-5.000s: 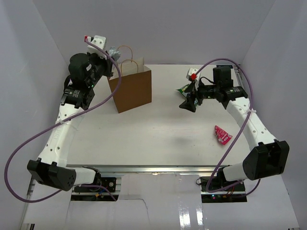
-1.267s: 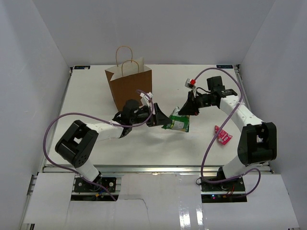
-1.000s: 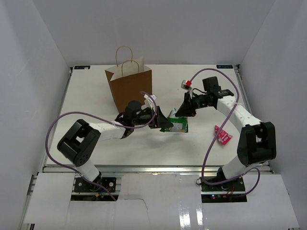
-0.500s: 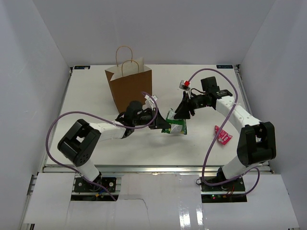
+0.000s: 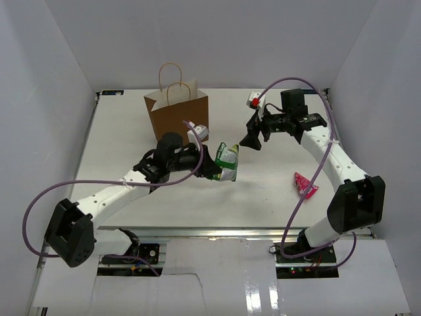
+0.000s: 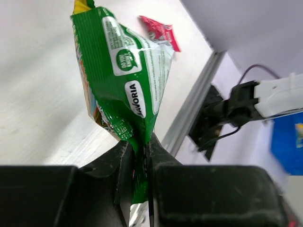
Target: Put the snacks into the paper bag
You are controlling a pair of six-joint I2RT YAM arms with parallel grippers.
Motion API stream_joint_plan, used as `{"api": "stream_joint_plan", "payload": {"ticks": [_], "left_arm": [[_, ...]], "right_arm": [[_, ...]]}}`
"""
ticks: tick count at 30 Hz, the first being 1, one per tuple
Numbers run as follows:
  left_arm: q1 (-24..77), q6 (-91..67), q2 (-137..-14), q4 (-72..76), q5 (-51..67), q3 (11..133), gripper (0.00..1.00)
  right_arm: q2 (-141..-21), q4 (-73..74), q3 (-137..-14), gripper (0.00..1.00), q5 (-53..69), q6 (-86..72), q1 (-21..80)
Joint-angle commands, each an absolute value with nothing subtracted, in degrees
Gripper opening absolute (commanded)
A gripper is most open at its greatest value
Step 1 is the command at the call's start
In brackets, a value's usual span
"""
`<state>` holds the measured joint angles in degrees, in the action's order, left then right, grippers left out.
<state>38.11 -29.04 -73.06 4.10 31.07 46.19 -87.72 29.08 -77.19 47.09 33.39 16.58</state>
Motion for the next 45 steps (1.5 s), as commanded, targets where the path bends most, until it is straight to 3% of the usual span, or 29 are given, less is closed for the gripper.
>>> {"api": "stream_joint_plan", "payload": {"ticks": [1, 6, 10, 21, 31, 45], "left_arm": [[38.2, -13.1, -68.8, -15.3, 25.6, 56.4, 0.01], [36.7, 0.0, -67.4, -28.1, 14.8, 70.2, 0.0], [32.7, 10.4, -68.7, -28.7, 11.7, 82.2, 0.0], [12.1, 17.9, -81.0, -24.9, 29.1, 105.7, 0.0], [2.7, 13.2, -83.7, -14.6, 46.4, 102.1, 0.0], [0.1, 14.3, -80.3, -13.0, 51.0, 89.3, 0.0]], "right_arm": [[-84.3, 21.4, -78.6, 0.9, 33.2, 32.6, 16.1], [-86.7, 25.0, -78.7, 0.9, 43.0, 34.7, 11.8], [-84.9, 24.5, -74.9, 0.9, 45.0, 34.5, 10.9], [-81.7, 24.7, -68.9, 0.9, 44.9, 35.4, 9.9], [-80.1, 24.9, -66.2, 0.9, 44.4, 35.9, 8.6], [-80.6, 24.8, -64.9, 0.9, 45.1, 36.1, 7.9]]}}
